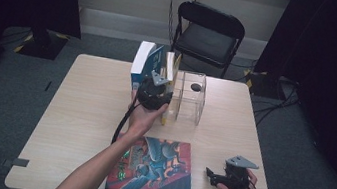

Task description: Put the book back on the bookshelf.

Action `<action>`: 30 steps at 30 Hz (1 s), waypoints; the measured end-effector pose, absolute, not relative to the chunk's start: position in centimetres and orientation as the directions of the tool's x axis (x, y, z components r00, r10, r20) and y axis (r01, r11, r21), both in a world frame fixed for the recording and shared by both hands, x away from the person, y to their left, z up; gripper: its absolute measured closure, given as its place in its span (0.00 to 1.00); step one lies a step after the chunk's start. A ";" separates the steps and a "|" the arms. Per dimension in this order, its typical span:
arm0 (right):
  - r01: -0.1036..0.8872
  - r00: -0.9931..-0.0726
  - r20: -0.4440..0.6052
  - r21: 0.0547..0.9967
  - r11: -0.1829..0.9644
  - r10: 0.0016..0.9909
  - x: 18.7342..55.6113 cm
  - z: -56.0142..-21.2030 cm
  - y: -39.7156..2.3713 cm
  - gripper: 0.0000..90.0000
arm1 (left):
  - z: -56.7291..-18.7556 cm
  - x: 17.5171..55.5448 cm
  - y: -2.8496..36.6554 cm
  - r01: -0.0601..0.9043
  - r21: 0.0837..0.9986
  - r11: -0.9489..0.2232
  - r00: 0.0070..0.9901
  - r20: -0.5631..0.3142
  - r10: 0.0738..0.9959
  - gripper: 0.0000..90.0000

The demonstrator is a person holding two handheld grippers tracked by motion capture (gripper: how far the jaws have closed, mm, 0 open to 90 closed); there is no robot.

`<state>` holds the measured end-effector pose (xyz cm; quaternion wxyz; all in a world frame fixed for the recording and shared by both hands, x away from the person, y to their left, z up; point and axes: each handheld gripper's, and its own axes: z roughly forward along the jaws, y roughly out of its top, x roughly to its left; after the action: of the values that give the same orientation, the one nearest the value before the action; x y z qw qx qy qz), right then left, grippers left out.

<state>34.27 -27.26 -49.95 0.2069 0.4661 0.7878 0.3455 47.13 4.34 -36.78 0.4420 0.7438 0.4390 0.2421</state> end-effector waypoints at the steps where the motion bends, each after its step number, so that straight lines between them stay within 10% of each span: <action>1: 0.592 -0.480 -0.004 0.737 0.327 0.877 34.3 -49.9 -27.3 0.17 | -36.7 47.1 4.1 0.435 0.869 -0.236 0.506 -0.019 0.862 0.73; 8: 0.592 -0.480 -0.004 0.737 0.327 0.877 34.3 -49.9 -27.3 0.17 | -37.0 46.9 2.7 0.427 0.871 -0.245 0.539 -0.027 0.842 0.76; 16: 0.588 -0.490 -0.004 0.737 0.334 0.872 34.2 -49.9 -27.2 0.17 | -37.4 47.1 1.7 0.423 0.871 -0.250 0.547 -0.026 0.837 0.49; 30: 0.585 -0.496 -0.005 0.737 0.338 0.869 34.2 -49.9 -27.2 0.17 | -37.8 47.7 0.7 0.434 0.873 -0.223 0.531 -0.048 0.846 0.34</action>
<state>34.21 -27.16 -49.95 0.2040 0.4588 0.7920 0.3472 47.67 0.74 -37.76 0.4532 0.7484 0.4276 0.2272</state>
